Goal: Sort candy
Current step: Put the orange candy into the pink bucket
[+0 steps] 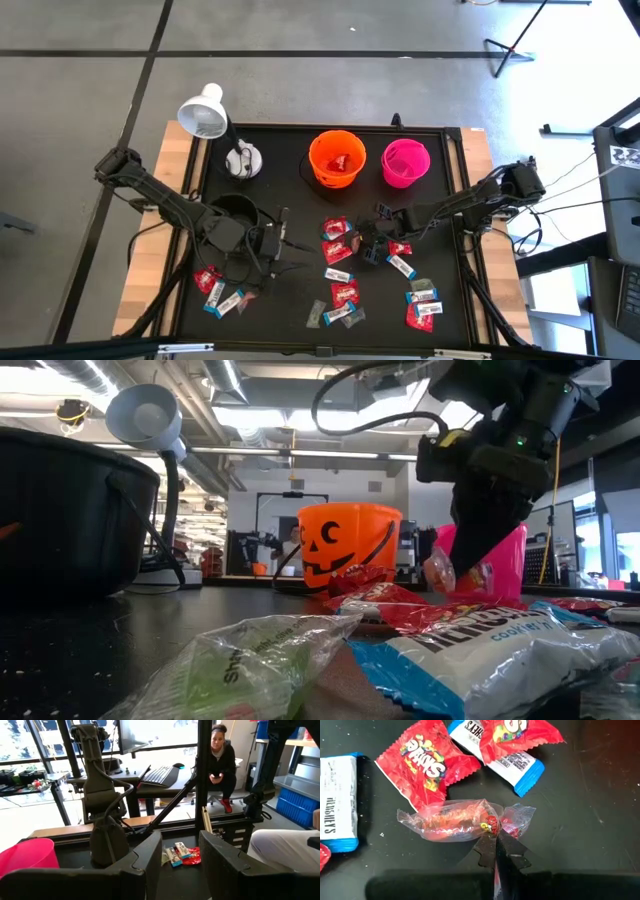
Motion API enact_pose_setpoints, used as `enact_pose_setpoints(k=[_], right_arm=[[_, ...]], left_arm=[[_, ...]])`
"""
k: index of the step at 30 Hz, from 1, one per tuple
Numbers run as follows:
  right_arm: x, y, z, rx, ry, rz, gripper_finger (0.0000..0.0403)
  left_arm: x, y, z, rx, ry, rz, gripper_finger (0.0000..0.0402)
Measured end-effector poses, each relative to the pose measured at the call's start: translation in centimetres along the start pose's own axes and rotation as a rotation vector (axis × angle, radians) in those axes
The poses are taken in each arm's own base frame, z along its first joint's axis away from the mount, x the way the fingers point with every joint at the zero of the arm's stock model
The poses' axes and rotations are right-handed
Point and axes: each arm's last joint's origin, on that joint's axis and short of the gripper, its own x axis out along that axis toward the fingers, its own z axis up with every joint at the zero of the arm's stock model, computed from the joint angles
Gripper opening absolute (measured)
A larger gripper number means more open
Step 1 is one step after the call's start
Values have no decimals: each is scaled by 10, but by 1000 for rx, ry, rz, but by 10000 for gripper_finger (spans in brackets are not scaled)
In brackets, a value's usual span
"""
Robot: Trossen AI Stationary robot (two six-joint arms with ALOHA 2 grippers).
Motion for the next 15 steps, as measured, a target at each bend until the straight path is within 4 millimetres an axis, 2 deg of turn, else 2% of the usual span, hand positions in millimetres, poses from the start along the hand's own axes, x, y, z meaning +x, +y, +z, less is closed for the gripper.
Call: enact_pose_setpoints(k=[5, 15], right_arm=[[0, 1, 0, -2, 9, 17, 17], [0, 0, -1, -2, 8, 8, 148]], left_arm=[[0, 0, 0, 0, 0, 0, 121], [0, 0, 0, 0, 0, 0, 121]])
